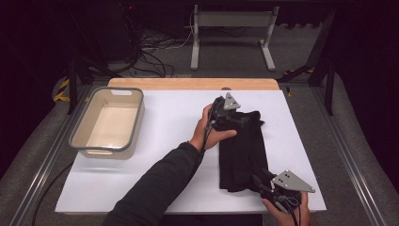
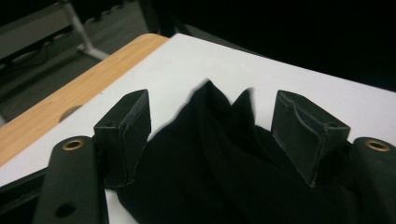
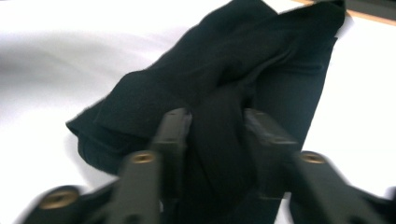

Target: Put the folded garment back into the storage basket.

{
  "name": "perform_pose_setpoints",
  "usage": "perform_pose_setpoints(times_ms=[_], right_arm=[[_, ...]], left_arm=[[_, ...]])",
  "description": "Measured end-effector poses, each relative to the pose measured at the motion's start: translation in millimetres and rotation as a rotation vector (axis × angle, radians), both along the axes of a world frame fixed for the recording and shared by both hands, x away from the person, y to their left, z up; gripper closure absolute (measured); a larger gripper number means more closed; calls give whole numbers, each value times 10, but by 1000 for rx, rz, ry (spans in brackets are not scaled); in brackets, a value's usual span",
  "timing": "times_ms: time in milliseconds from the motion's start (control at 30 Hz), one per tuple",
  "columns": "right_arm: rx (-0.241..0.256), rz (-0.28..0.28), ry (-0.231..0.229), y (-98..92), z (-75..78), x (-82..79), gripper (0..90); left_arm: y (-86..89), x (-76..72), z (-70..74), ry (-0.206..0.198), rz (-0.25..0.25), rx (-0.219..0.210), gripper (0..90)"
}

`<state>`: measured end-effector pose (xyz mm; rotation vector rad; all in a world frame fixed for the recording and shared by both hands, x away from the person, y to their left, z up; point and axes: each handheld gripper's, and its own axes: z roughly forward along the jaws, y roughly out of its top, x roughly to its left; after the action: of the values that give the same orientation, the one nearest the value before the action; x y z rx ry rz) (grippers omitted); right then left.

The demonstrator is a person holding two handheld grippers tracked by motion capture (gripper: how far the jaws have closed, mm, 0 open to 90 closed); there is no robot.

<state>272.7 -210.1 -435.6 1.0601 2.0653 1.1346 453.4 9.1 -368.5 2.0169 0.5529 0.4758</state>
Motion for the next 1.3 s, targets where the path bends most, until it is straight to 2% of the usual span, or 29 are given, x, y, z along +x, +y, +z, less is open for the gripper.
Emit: perform_pose_setpoints(times_ms=[100, 133, 167, 200, 233, 267, 300, 367, 400, 433, 467, 500, 533, 567, 600, 633, 700, 800, 833, 900, 967, 1000, 1067, 1100, 1133, 1167, 1233, 1267, 1300], right_arm=[[18, 20, -21, -6, 42, -19, 418], [18, 20, -21, -6, 42, -19, 418], [25, 38, -36, 6, 64, -35, 397], [12, 68, -67, 58, 113, -66, 366], [12, 84, -75, 92, 141, -79, 367], [12, 84, -75, 92, 141, -79, 367], [13, 131, -83, 180, 186, -102, 381], [-32, 181, -99, 293, 193, -118, 421], [-32, 181, -99, 293, 193, -118, 421], [-56, 206, -91, 346, 179, -111, 463], [-79, 231, -74, 398, 150, -87, 466], [-103, 243, -45, 456, 108, -40, 466], [-103, 243, -45, 456, 108, -40, 466], [-137, 235, -34, 492, 63, 24, 465], [-137, 235, -34, 492, 63, 24, 465], [-197, 184, -23, 498, 9, 112, 503], [-209, 170, -2, 485, -25, 158, 530], [-245, 125, 8, 423, -60, 176, 637], [-242, 101, 8, 398, -61, 185, 675], [-231, 80, 15, 351, -56, 205, 780], [-230, 64, 15, 312, -57, 211, 815], [-230, 53, 14, 287, -50, 208, 819], [-209, 16, 0, 216, -21, 199, 820], [-209, 16, 0, 216, -21, 199, 820], [-181, -30, -11, 100, 12, 189, 813], [-171, -44, -6, 58, 17, 190, 798], [-145, -86, 7, -53, 17, 193, 715], [-128, -105, 24, -105, 12, 194, 705], [-106, -115, 37, -154, 7, 189, 698]], left_arm=[[231, -344, -67, -40, -63, 19, 271], [231, -344, -67, -40, -63, 19, 271], [314, -473, -112, -45, -86, 34, 271], [422, -644, -187, -34, -117, 38, 265], [480, -736, -233, -24, -137, 46, 264], [480, -736, -233, -24, -137, 46, 258], [565, -896, -345, -11, -174, 71, 258], [587, -968, -407, 4, -192, 91, 255], [607, -1032, -467, 17, -210, 105, 255], [620, -1102, -548, 47, -234, 110, 254], [620, -1136, -598, 60, -254, 118, 256], [613, -1220, -728, 77, -281, 140, 262], [613, -1220, -728, 77, -281, 140, 272], [579, -1239, -834, 111, -299, 158, 289], [579, -1239, -834, 111, -299, 158, 294], [532, -1229, -877, 130, -302, 185, 294], [454, -1216, -928, 139, -319, 204, 309], [412, -1197, -930, 137, -300, 225, 338], [412, -1197, -930, 137, -300, 225, 360], [375, -1146, -934, 172, -275, 236, 438], [369, -1131, -933, 187, -276, 231, 507], [370, -1113, -931, 210, -283, 221, 540], [377, -1109, -929, 211, -297, 215, 642], [377, -1109, -929, 211, -297, 215, 697], [389, -1111, -924, 200, -312, 218, 792], [397, -1103, -921, 182, -321, 222, 829], [451, -1099, -897, 162, -323, 238, 853], [451, -1099, -897, 162, -323, 238, 858], [536, -1069, -847, 140, -346, 237, 860]])
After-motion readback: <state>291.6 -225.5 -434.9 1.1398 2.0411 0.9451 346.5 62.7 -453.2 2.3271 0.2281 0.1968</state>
